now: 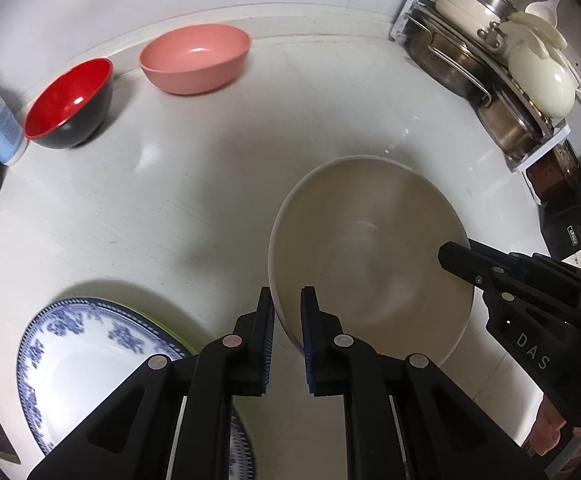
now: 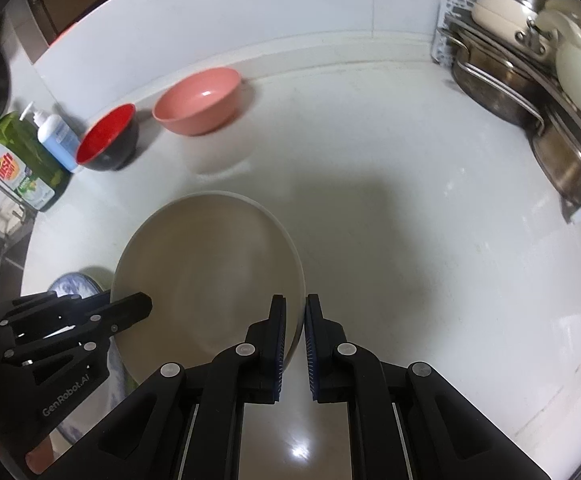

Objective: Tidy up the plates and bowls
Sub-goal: 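Lift and carry the cream bowl over the plate stack, then lower the cream bowl onto the plates and open both grippers, then move both grippers toward the pink bowl, then close both grippers on the pink bowl rim, then lift and carry the pink bowl toward the plate stack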

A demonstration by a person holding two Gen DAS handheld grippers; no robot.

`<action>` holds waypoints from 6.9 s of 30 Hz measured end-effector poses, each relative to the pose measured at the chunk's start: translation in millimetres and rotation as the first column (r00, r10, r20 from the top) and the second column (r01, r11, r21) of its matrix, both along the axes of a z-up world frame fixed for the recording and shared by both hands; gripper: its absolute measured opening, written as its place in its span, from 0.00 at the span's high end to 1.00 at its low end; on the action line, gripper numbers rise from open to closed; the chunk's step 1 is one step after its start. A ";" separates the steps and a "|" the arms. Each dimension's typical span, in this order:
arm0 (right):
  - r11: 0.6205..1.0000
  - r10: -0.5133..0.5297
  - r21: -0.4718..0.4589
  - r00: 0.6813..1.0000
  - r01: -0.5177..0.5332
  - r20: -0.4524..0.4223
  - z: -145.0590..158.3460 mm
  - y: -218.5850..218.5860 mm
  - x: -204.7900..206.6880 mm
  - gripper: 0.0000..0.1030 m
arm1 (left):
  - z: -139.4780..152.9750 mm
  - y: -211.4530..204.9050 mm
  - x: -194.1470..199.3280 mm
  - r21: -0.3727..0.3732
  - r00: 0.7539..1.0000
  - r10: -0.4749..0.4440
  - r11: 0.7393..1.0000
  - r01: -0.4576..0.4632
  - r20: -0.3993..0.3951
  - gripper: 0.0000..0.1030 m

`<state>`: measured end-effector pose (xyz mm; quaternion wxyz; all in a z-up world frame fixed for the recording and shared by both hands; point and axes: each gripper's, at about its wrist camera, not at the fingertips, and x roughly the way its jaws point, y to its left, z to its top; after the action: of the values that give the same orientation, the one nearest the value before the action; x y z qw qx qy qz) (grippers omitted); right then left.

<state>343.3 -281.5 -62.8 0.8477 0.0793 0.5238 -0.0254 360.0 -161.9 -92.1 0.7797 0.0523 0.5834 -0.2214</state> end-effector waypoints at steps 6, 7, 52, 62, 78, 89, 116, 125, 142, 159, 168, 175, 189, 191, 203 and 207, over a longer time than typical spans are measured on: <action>1.000 0.000 -0.001 1.000 0.000 -0.022 -6.1 -13.6 -8.8 0.89 | -7.5 -11.0 -5.7 0.006 1.000 0.001 1.000 -0.001 -0.019 0.86; 1.000 0.001 -0.003 1.000 -0.001 -0.023 -6.2 -15.2 -8.8 0.89 | -8.6 -12.5 -6.8 0.007 1.000 0.002 1.000 -0.002 -0.021 0.86; 1.000 0.009 -0.015 0.999 -0.010 -0.042 -3.9 -37.1 -22.1 0.67 | 5.6 2.0 -10.8 0.015 0.997 0.001 1.000 -0.002 0.076 0.43; 1.000 0.019 -0.002 1.000 -0.019 0.022 23.3 -21.2 -10.0 0.57 | 36.2 18.0 13.2 0.023 0.987 -0.004 1.000 0.000 0.161 0.37; 0.999 0.031 -0.047 0.991 -0.025 0.130 64.0 13.3 56.3 0.57 | 68.7 57.7 89.5 0.051 0.968 0.011 0.998 -0.025 0.252 0.37; 0.999 0.028 -0.045 0.991 -0.022 0.129 72.8 30.1 120.5 0.57 | 71.3 74.8 153.1 0.076 0.959 -0.012 0.997 -0.010 0.284 0.37; 0.994 -0.056 0.091 0.996 0.062 -0.067 2.1 36.4 245.0 0.58 | -16.8 48.3 283.8 0.113 0.983 -0.041 0.993 0.021 0.177 0.42; 0.992 -0.062 0.105 0.991 0.075 -0.121 -16.2 37.7 259.9 0.67 | -43.4 39.9 299.8 0.121 0.992 -0.021 0.993 0.005 0.127 0.59; 0.992 -0.045 0.108 0.989 0.060 -0.138 -22.5 36.0 266.2 0.89 | -54.7 36.8 301.2 0.052 0.999 0.009 0.999 -0.011 0.036 0.88; 0.989 -0.057 0.132 0.995 0.067 -0.079 5.4 23.4 230.2 0.89 | -6.7 49.1 233.7 -0.037 0.998 0.054 0.998 -0.052 0.041 0.88; 0.990 -0.055 0.126 0.998 0.058 -0.029 36.7 16.0 167.9 0.89 | 19.7 49.5 171.1 -0.079 0.995 0.050 0.996 -0.043 0.083 0.88; 0.992 -0.069 0.105 0.998 0.069 -0.002 53.7 9.2 130.8 0.89 | 27.5 44.7 126.0 -0.138 0.996 0.058 0.989 -0.048 0.072 0.88; 0.987 -0.130 0.098 0.991 0.128 0.022 61.5 -18.0 46.1 0.89 | 40.1 22.4 48.7 -0.173 0.997 0.008 0.985 0.006 0.078 0.88; 0.986 -0.136 0.097 0.990 0.133 0.026 61.2 -21.4 36.5 0.89 | 39.2 18.9 42.8 -0.175 0.997 0.005 0.985 0.008 0.072 0.87; 0.982 -0.168 0.089 0.985 0.166 0.021 53.3 -36.7 -2.7 0.88 | 23.1 4.2 12.9 -0.151 1.000 -0.020 0.988 0.023 0.021 0.87; 0.981 -0.171 0.096 0.985 0.171 -0.002 42.4 -38.4 -11.5 0.88 | 13.9 0.0 6.3 -0.127 1.000 -0.030 0.991 0.030 0.007 0.87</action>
<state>331.8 -319.9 -20.4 0.8392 0.1645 0.5132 -0.0728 366.2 -161.9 -78.2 0.7796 0.0119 0.5652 -0.2695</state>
